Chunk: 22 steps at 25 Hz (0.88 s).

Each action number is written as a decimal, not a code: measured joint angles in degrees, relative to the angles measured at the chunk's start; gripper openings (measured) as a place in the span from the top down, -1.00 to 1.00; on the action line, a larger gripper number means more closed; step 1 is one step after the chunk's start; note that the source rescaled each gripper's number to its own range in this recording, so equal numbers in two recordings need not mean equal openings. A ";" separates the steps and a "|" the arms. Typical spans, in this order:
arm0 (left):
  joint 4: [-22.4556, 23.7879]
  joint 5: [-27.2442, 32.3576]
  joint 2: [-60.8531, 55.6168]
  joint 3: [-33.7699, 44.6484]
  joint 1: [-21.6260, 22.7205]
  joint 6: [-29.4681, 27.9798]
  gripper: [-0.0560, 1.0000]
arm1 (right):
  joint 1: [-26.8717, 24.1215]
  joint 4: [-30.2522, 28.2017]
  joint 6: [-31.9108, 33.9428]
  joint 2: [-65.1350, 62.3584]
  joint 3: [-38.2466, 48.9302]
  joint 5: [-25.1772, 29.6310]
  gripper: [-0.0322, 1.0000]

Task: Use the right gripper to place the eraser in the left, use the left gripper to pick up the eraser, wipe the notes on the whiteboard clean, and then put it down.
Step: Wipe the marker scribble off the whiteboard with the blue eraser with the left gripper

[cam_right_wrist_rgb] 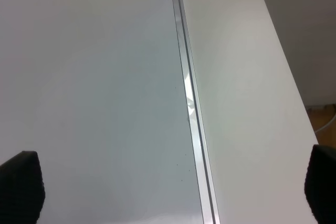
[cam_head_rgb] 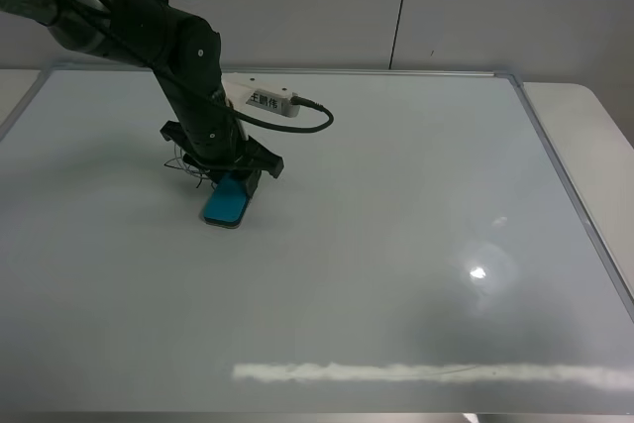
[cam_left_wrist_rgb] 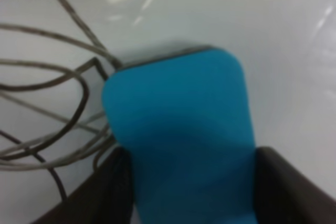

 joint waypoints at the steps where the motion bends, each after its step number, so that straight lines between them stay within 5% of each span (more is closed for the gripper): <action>1: 0.06 0.00 0.10 -0.05 0.00 0.50 0.89 | 0.00 0.00 0.00 0.00 0.00 0.00 -1.00; 8: -0.97 -0.95 0.24 -0.05 3.11 4.74 0.89 | 0.00 0.00 0.00 0.00 0.00 0.00 -1.00; 22: -1.86 -2.49 0.24 -0.54 22.76 15.51 0.89 | 0.00 0.00 0.00 0.00 0.00 0.00 -1.00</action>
